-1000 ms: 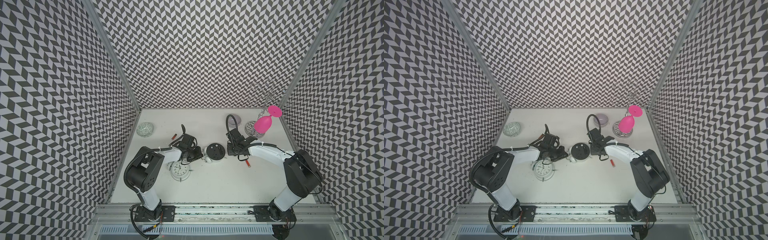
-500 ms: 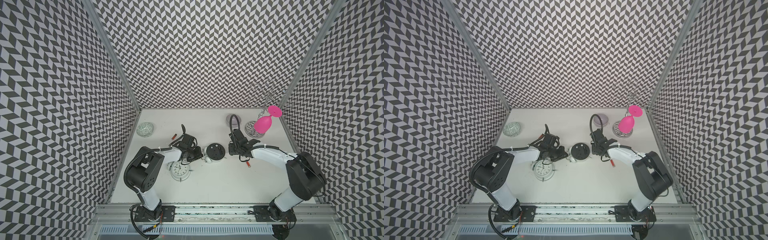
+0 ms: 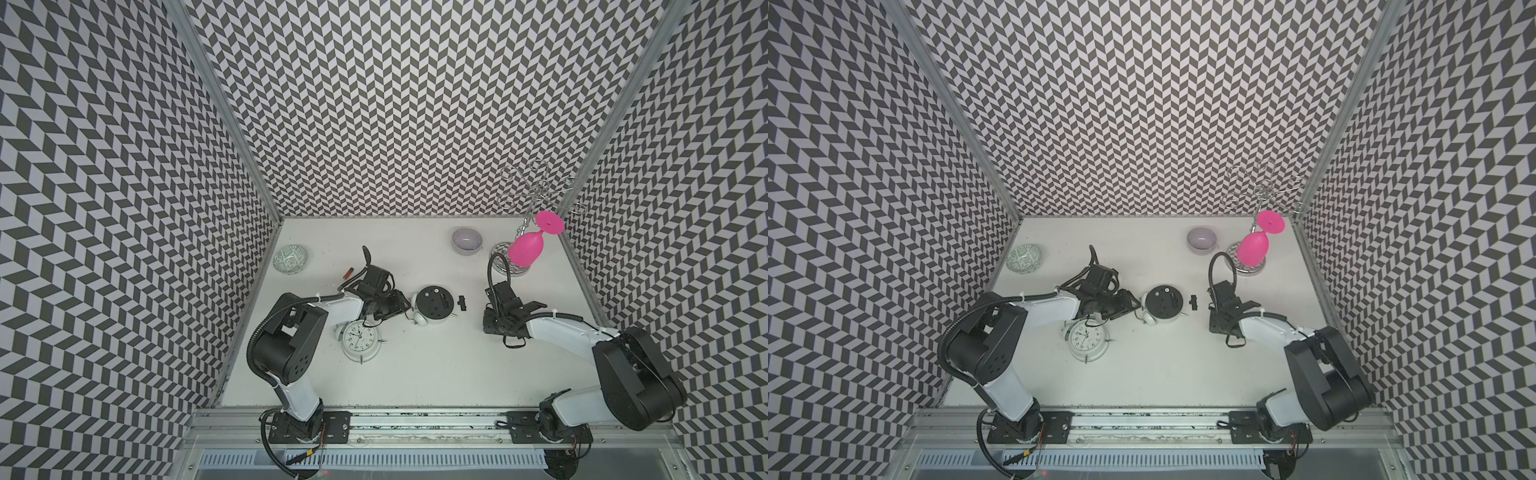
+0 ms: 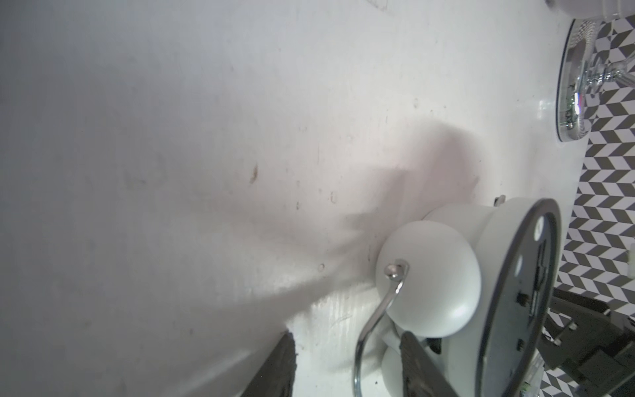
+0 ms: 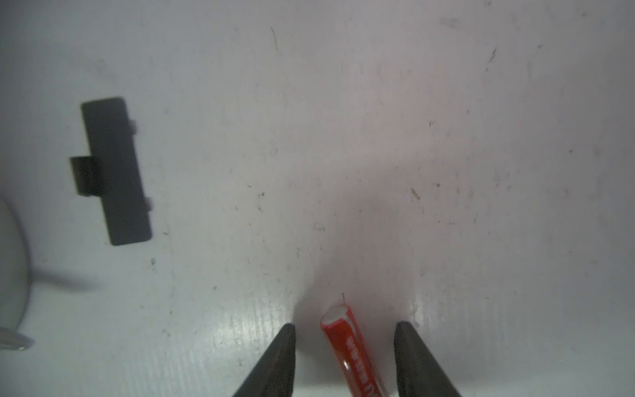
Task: Insert the battery into the alarm
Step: Place the cover at the center of the board, then pick up the battery at the center of the board.
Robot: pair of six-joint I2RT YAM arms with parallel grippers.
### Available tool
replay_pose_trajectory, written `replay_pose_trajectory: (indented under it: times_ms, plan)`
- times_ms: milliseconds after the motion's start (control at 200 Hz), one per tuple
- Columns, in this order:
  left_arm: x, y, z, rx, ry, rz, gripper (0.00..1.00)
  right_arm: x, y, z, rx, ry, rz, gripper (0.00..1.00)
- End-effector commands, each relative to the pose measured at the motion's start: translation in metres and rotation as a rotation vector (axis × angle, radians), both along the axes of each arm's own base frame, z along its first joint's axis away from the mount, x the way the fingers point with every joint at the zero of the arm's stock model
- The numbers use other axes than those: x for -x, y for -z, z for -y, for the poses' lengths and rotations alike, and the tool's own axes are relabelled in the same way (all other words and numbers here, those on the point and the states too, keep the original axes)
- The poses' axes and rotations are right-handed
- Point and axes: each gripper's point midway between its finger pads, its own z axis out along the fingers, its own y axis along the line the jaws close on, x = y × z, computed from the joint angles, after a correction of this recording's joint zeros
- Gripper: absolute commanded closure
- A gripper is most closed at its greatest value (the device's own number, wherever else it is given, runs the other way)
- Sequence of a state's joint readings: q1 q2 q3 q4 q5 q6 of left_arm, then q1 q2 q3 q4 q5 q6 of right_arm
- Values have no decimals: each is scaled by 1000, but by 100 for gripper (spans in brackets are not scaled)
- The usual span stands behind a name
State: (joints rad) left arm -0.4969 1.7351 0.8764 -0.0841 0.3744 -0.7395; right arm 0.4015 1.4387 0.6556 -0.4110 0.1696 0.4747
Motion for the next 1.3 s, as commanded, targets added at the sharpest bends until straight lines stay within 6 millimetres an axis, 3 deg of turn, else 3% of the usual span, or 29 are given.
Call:
replay_pose_trajectory:
  times_ms: [0,95,341,456,656,781,981,1167,1297]
  plan:
    - [-7,-7,-3,-22,-22,23,46,4,4,-3,-42,16,-7,60]
    - [-7,-9,-3,-22,-25,28,44,8,5,-2,-41,17,-20,71]
    - [-10,-15,-7,-36,-37,55,33,10,0,-3,-49,12,-23,87]
    - [-13,-22,-9,-38,-50,86,26,4,-9,-10,-88,-3,11,90]
    - [-22,-46,-15,-44,-71,194,1,-11,-40,-34,-218,-48,110,90]
    - [-31,-78,-15,-43,-62,346,1,-18,-71,-59,-365,-95,165,90]
    - [-32,-162,0,-130,-26,812,1,-21,-121,-99,-636,-172,244,90]
    - [14,-248,12,-115,8,1339,5,-12,-161,-130,-917,-281,234,90]
    - [47,-268,31,-105,195,1586,6,-1,-181,-142,-1087,-351,195,90]
